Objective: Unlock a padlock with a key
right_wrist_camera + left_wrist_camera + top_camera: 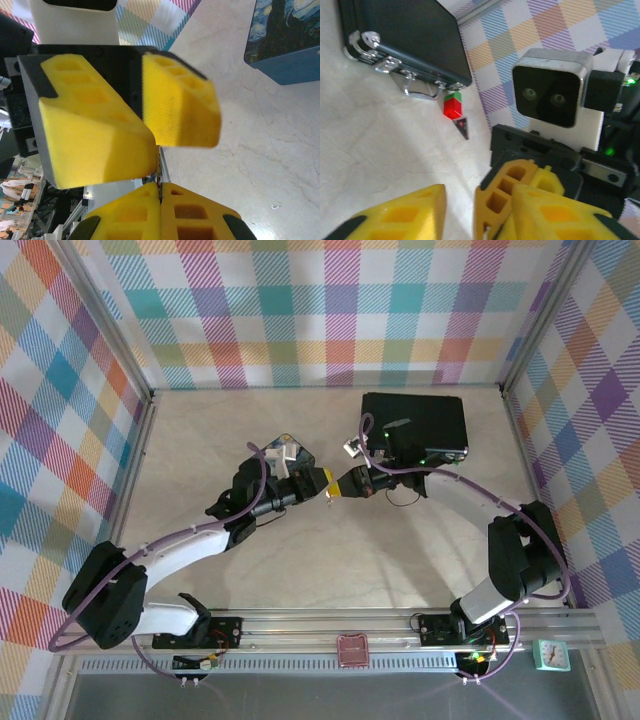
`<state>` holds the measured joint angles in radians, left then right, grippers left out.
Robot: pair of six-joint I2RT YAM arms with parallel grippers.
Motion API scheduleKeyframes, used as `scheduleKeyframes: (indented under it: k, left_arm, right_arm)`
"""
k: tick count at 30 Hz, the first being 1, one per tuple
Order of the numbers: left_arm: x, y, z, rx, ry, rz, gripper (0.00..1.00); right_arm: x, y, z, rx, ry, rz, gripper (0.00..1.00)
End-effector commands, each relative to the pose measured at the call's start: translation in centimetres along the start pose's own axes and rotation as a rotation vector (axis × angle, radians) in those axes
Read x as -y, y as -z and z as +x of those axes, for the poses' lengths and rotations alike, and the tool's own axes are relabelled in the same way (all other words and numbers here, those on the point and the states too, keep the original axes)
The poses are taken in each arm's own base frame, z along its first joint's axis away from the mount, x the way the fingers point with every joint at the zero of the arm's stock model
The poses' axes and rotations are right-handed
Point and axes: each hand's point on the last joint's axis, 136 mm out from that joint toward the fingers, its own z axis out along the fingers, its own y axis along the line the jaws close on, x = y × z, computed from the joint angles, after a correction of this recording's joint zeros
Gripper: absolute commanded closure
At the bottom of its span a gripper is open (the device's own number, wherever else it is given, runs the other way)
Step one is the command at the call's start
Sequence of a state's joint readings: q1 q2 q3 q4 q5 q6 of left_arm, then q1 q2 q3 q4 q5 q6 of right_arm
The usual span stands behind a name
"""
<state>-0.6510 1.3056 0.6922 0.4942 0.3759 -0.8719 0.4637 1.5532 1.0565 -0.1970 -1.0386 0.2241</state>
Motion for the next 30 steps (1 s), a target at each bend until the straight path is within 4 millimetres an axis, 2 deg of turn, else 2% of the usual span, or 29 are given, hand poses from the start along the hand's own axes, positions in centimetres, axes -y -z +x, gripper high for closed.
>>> scheduleKeyframes:
  k: [1,4,8,9,12,15,23,30]
  left_arm:
    - [2.7,-0.4,-0.6,0.003,-0.028,0.093,0.74]
    - [2.7,-0.4,-0.6,0.006,-0.026,0.098,0.99]
    - [2.6,-0.4,-0.8,0.022,-0.024,0.088,1.00]
    - [2.4,-0.4,-1.0,0.033,-0.022,0.082,1.00]
    - [2.1,-0.5,-1.6,0.082,-0.016,0.069,1.00]
    - [1.9,-1.2,-2.1,0.127,0.001,0.075,1.00]
    - [2.7,-2.8,-1.5,0.155,0.030,0.129,1.00]
    - [3.3,-2.9,-0.7,0.136,0.030,0.140,1.00]
  right_arm:
    - [-1.3,0.4,-0.5,0.015,0.040,-0.042,1.00]
    - [-1.2,0.4,-0.5,0.020,0.045,-0.033,1.00]
    - [-1.3,0.6,-1.1,0.044,0.052,-0.011,1.00]
    - [-1.2,0.8,-1.3,0.060,0.053,0.014,0.96]
    - [-1.2,1.5,-1.7,0.117,0.065,0.084,0.67]
    - [-1.6,2.3,-1.9,0.186,0.089,0.116,0.55]
    - [-0.6,3.9,-2.1,0.394,0.108,0.201,0.53]
    - [0.6,3.6,-2.2,0.390,0.096,0.220,0.55]
